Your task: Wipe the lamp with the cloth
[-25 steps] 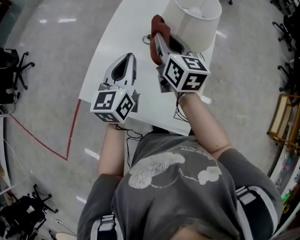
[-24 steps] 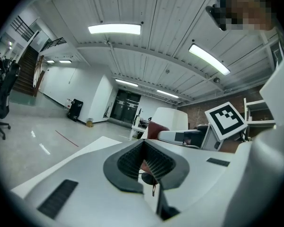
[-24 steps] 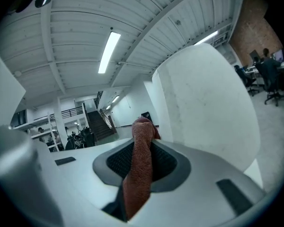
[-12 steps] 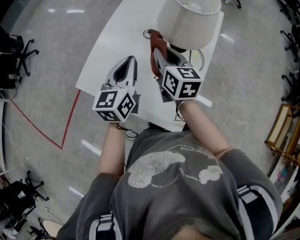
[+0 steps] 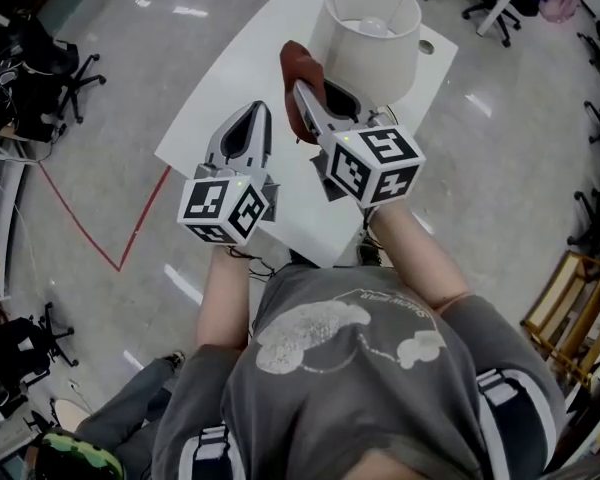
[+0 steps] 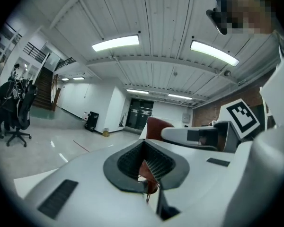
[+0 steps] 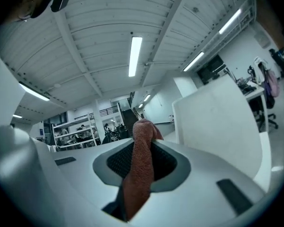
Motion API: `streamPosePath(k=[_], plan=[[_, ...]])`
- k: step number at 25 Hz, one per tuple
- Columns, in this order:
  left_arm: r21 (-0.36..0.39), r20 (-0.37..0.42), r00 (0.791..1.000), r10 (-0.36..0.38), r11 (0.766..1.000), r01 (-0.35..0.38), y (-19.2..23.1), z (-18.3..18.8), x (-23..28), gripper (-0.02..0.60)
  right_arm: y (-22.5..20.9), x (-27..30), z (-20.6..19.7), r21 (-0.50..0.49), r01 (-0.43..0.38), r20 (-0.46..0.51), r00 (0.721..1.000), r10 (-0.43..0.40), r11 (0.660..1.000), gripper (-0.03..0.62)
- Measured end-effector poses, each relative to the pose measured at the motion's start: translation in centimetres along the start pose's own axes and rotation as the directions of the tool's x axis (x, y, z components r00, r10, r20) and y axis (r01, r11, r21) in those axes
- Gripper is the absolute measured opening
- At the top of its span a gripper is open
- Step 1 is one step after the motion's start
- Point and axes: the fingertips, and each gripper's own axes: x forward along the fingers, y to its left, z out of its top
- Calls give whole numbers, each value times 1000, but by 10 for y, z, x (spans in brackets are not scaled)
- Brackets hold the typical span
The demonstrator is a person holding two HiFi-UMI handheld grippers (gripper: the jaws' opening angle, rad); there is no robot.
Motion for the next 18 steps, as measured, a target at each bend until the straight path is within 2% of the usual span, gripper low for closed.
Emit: streamPosePath(k=[3, 7, 14, 18], plan=[[15, 24, 999, 32, 999, -33, -16, 5, 0, 8, -1, -8, 31, -34, -66, 39, 997, 68, 997, 86], [14, 38, 996, 78, 997, -78, -37, 1, 0, 8, -21, -16, 43, -42, -81, 27, 996, 82, 996, 86], [3, 54, 981, 188, 982, -189, -56, -13, -11, 8, -49, -30, 15, -34, -112, -69, 992, 110, 993, 86], [-24, 42, 973, 226, 974, -225, -63, -29, -19, 8, -55, -39, -11, -28, -124, -130, 984, 120, 992, 86]])
